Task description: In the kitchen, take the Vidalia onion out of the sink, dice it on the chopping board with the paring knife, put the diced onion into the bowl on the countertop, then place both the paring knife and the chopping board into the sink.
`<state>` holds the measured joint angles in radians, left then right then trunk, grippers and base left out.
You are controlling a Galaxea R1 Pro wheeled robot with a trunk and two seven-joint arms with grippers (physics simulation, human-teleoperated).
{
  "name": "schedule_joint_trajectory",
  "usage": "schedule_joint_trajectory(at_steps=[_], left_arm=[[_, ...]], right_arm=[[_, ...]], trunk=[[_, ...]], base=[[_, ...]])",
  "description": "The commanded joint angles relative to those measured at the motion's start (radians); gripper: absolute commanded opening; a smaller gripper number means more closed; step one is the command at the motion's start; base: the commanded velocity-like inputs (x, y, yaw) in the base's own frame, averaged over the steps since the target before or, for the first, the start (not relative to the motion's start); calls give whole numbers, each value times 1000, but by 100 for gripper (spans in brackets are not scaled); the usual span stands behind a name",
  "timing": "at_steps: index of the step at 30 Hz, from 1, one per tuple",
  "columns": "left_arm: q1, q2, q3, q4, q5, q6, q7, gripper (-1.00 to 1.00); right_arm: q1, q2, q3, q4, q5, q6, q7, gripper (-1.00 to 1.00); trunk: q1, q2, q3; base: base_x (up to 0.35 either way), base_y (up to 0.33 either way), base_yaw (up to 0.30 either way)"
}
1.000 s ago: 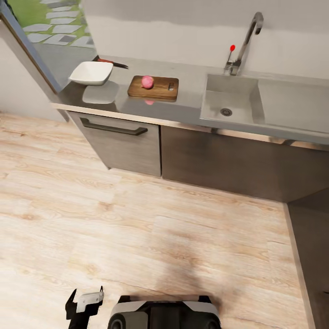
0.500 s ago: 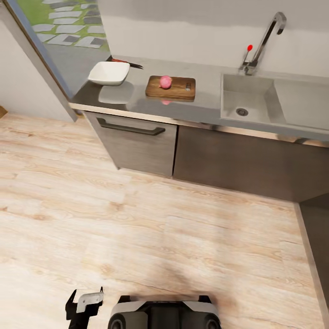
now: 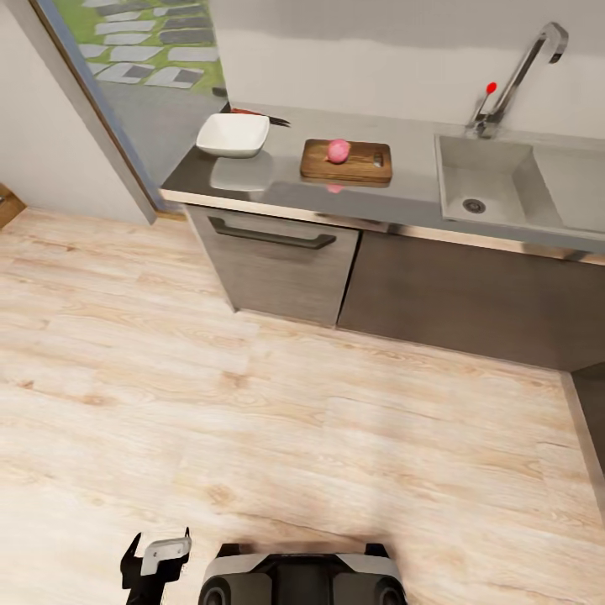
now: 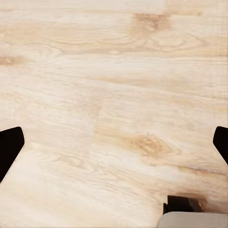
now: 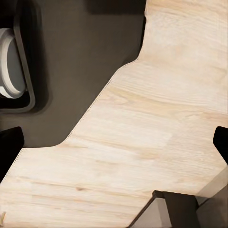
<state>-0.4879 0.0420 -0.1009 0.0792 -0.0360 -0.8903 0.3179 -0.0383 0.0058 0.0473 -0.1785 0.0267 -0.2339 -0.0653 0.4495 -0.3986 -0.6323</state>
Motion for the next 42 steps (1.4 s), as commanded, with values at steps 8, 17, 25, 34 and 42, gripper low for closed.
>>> schedule_joint_trajectory(at_steps=[8, 17, 25, 34, 42], left_arm=[[-1, 0, -8, 3, -4, 9, 9, 100], [-1, -1, -8, 4, -4, 14, 9, 100], [-1, -1, -8, 4, -4, 18, 9, 100], [-1, -1, -8, 3, -4, 38, 9, 100], [-1, -2, -8, 4, -4, 40, 7, 100]], right_arm=[[0, 0, 5, 1, 2, -2, -7, 100], [0, 6, 5, 1, -1, -2, -2, 100], [0, 24, 5, 6, -2, -4, -1, 100], [0, 21, 4, 6, -1, -95, -1, 100], [0, 19, 1, 5, -1, -140, -2, 100]], trunk=[[1, -1, -1], [1, -1, -1], [1, -1, 8], [1, -1, 22], [1, -1, 34]], base=[[0, 300, 0], [0, 300, 0], [0, 300, 0], [0, 300, 0], [0, 300, -71]])
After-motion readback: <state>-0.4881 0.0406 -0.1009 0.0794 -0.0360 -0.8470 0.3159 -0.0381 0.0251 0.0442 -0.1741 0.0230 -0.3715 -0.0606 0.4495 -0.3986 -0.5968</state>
